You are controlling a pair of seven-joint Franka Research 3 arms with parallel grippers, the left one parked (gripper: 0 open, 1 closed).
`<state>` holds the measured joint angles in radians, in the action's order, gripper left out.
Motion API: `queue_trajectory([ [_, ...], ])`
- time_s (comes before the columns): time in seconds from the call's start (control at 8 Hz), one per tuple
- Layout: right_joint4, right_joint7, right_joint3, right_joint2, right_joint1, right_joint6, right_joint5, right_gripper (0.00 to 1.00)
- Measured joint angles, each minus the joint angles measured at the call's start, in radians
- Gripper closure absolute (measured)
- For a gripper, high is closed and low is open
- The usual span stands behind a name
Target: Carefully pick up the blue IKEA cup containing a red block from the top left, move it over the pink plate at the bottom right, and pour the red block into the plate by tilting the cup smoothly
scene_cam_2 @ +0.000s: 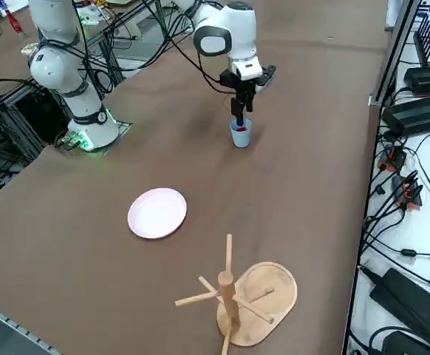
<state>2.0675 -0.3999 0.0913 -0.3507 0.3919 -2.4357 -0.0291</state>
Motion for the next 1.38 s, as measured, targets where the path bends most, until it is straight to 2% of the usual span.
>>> queue_trajectory([
  [0.38, 0.005, 0.000, 0.001, -0.016, 0.000, -0.016, 0.000, 0.00],
  [0.75, 0.005, 0.000, 0.001, -0.019, 0.000, -0.017, 0.000, 0.04],
  [0.88, 0.006, 0.000, 0.002, -0.019, 0.000, -0.017, 0.000, 0.16],
  [1.12, 0.007, 0.000, 0.003, -0.019, 0.000, -0.017, 0.000, 0.22],
  [1.38, 0.012, 0.000, 0.004, -0.019, 0.000, -0.017, 0.000, 0.22],
])
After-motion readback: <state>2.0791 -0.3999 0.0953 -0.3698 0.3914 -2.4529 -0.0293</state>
